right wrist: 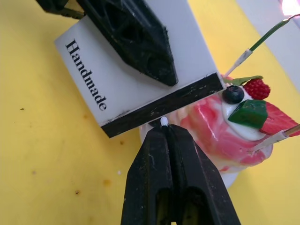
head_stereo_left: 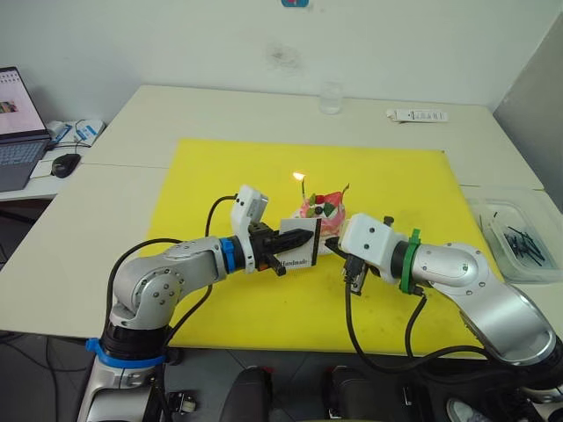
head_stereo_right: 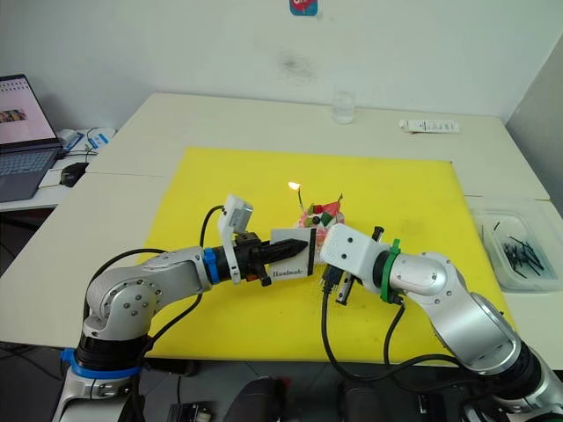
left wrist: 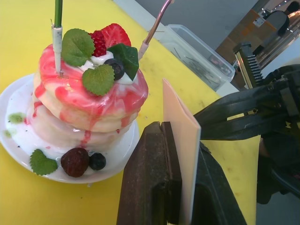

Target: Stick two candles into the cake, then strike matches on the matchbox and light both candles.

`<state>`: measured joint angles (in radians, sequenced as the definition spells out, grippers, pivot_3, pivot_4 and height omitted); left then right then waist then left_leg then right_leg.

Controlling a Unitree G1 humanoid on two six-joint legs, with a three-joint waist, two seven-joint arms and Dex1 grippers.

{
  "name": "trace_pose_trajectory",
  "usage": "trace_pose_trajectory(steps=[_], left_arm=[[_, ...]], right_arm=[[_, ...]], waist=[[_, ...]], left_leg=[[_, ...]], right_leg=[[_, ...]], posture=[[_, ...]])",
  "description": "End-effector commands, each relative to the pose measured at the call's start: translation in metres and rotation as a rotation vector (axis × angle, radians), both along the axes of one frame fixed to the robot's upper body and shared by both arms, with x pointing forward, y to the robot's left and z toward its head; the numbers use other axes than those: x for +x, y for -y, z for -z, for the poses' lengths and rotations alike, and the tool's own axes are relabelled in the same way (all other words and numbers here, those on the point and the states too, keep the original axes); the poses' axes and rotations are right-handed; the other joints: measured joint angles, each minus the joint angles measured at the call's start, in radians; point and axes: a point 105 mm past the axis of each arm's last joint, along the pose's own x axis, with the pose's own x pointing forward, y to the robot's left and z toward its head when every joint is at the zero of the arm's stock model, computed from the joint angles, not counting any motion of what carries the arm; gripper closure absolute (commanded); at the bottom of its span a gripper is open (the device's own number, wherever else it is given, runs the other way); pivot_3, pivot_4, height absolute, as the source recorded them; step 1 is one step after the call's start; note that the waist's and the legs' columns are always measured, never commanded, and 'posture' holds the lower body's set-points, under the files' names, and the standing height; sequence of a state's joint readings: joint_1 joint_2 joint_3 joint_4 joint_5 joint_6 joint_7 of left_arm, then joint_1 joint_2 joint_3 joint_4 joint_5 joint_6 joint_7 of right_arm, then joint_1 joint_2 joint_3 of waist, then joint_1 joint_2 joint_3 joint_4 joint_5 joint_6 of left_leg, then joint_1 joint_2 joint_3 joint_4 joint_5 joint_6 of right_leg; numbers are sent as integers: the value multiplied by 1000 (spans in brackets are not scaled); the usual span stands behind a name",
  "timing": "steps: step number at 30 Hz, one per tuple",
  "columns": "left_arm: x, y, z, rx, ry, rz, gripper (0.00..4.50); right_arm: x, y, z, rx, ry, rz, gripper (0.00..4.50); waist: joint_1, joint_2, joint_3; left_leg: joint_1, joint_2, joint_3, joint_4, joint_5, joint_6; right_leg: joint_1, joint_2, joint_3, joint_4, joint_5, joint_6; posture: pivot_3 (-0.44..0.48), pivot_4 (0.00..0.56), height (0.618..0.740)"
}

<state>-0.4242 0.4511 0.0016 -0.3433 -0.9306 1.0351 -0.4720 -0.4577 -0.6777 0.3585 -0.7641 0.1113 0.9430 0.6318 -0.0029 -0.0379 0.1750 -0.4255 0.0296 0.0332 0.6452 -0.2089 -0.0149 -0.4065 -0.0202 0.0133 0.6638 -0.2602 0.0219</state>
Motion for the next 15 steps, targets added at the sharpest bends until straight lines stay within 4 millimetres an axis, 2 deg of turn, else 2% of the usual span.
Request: trace_pose_trajectory(steps=[1, 15], left_arm=[[-4, 4, -7, -17, 40, 24, 4500], [-8, 7, -7, -30, 33, 46, 4500]], right_arm=[[-1, -3, -14, 17, 56, -2, 4492], [-1, -7, -8, 12, 36, 4, 4492]], waist=[[0, 0, 0], [0, 0, 0]], left_leg=[[0, 0, 0, 0, 0, 0], [0, 0, 0, 0, 0, 0]], right_leg=[[0, 0, 0, 0, 0, 0], [0, 0, 0, 0, 0, 0]], posture=[[0, 150, 738], [0, 150, 738]])
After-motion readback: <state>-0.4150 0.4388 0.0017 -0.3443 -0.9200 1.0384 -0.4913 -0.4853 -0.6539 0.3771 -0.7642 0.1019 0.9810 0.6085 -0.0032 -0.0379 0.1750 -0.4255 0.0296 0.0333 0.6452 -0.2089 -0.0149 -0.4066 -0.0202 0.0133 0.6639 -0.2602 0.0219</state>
